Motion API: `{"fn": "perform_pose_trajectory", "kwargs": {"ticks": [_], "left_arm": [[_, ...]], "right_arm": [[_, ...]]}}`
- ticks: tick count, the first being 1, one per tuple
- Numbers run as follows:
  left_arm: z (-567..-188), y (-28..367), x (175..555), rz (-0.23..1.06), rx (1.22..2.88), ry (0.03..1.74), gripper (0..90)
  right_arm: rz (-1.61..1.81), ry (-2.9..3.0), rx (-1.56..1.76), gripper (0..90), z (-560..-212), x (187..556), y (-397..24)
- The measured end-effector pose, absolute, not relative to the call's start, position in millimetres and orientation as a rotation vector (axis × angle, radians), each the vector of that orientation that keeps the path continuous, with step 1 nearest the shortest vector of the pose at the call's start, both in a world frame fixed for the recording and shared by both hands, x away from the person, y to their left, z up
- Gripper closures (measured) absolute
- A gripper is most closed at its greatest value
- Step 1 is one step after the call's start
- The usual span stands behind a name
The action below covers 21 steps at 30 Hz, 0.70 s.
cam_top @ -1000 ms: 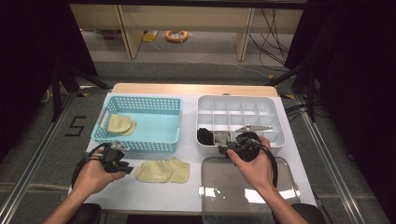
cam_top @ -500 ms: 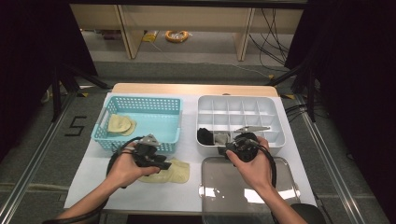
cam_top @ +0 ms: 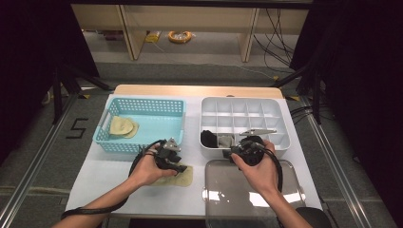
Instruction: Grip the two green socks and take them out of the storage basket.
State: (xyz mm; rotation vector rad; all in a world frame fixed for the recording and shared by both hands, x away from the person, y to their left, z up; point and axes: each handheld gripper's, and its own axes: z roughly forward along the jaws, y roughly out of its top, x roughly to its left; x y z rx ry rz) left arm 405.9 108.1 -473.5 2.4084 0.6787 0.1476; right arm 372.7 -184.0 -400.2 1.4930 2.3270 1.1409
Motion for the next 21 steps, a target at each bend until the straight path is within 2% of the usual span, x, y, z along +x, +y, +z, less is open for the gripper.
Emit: {"fn": "perform_pose_trajectory", "kwargs": {"ticks": [9, 17, 21], "left_arm": [[-476.3, 102.7, 404.0, 0.206, 2.429, 0.629, 63.4], [-477.0, 93.2, 392.6, 0.312, 2.47, 0.585, 80.6], [-476.4, 89.7, 389.3, 0.355, 2.482, 0.568, 86.4]], "right_arm": [[1.14, 2.34, 1.488, 59.5, -400.8, 374.0, -185.3], [1.161, 2.327, 1.514, 59.5, -400.5, 372.8, -185.4], [1.158, 2.33, 1.502, 59.5, -400.7, 373.3, -186.2]]}}
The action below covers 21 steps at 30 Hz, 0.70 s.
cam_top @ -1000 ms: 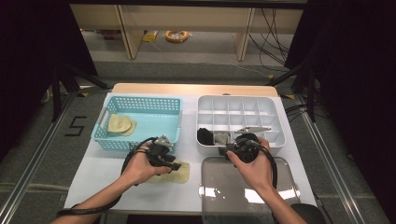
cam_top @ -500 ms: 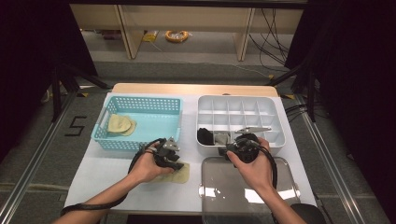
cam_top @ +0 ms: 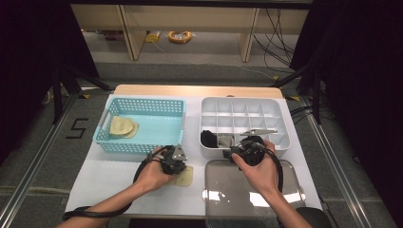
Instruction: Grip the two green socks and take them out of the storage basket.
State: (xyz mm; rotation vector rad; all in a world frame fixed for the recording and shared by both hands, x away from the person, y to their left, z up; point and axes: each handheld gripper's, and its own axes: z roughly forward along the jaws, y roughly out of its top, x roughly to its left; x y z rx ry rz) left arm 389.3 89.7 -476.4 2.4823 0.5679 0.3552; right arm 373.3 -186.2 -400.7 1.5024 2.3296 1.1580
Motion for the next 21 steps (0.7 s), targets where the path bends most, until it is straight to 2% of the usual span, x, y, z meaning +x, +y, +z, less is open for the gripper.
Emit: {"fn": "perform_pose_trajectory", "kwargs": {"ticks": [4, 12, 16, 18, 19, 21], "left_arm": [[-476.8, 92.5, 390.1, 0.317, 2.458, 0.598, 87.4], [-471.8, 87.7, 373.1, 0.203, 2.453, 0.514, 87.5], [-471.3, 86.3, 371.9, 0.206, 2.431, 0.477, 85.9], [-467.0, 88.2, 373.1, 0.207, 2.394, 0.48, 79.8], [-462.5, 89.2, 371.5, 0.211, 2.324, 0.542, 69.7], [-454.5, 95.6, 372.3, 0.226, 2.299, 0.56, 62.1]], "right_arm": [[1.162, 2.331, 1.508, 59.5, -400.7, 372.8, -185.8], [1.169, 2.327, 1.5, 59.5, -398.9, 371.8, -187.1], [1.165, 2.325, 1.517, 59.4, -399.4, 371.7, -186.2], [1.159, 2.327, 1.511, 59.3, -399.4, 371.4, -186.1], [1.156, 2.325, 1.513, 59.1, -399.4, 371.7, -186.2], [1.154, 2.334, 1.502, 59.1, -399.5, 373.0, -187.4]]}}
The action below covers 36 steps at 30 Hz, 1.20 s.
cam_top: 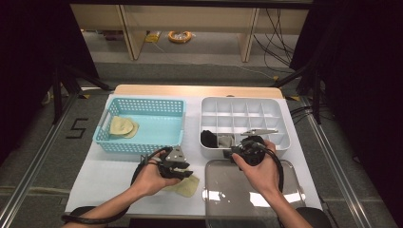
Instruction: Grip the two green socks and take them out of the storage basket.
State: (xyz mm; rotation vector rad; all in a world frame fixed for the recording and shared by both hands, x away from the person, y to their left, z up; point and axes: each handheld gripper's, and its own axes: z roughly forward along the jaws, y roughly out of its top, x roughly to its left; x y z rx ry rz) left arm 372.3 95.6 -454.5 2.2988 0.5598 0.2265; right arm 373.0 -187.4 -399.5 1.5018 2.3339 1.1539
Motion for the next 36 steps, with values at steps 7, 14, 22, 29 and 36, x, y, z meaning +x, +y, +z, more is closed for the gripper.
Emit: {"fn": "perform_pose_trajectory", "kwargs": {"ticks": [7, 14, 22, 29, 36], "left_arm": [[-428.5, 129.1, 374.4, 0.238, 2.13, 0.71, 53.0], [-402.5, 174.0, 385.6, 0.309, 2.018, 0.853, 44.0], [-386.8, 216.7, 409.0, 0.401, 1.968, 0.978, 42.6], [-390.5, 234.6, 434.5, 0.419, 1.975, 1.087, 43.1], [-392.9, 253.1, 460.4, 0.472, 2.006, 1.189, 47.3]], "right_arm": [[1.155, 2.333, 1.469, 59.0, -399.9, 373.7, -189.3], [1.158, 2.314, 1.522, 58.8, -400.5, 370.8, -192.4], [1.158, 2.323, 1.483, 58.7, -401.6, 372.9, -194.0], [1.161, 2.315, 1.52, 58.8, -401.1, 371.9, -193.5], [1.156, 2.314, 1.518, 58.7, -399.7, 371.5, -193.6]]}}
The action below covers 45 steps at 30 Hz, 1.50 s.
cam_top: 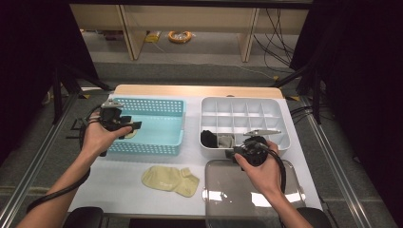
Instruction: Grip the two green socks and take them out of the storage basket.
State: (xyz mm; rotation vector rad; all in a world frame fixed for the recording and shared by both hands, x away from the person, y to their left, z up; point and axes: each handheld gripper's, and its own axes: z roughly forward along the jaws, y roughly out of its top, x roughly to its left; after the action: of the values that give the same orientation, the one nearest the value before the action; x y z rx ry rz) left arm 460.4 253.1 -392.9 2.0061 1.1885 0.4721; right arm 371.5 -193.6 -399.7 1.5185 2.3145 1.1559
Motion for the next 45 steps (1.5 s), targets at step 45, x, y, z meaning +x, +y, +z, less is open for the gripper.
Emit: {"fn": "perform_pose_trajectory", "kwargs": {"ticks": [45], "left_arm": [[-431.4, 257.4, 524.2, 0.456, 2.28, 1.413, 58.9]], "right_arm": [[1.219, 2.333, 1.525, 58.2, -401.2, 373.7, -194.1]]}}
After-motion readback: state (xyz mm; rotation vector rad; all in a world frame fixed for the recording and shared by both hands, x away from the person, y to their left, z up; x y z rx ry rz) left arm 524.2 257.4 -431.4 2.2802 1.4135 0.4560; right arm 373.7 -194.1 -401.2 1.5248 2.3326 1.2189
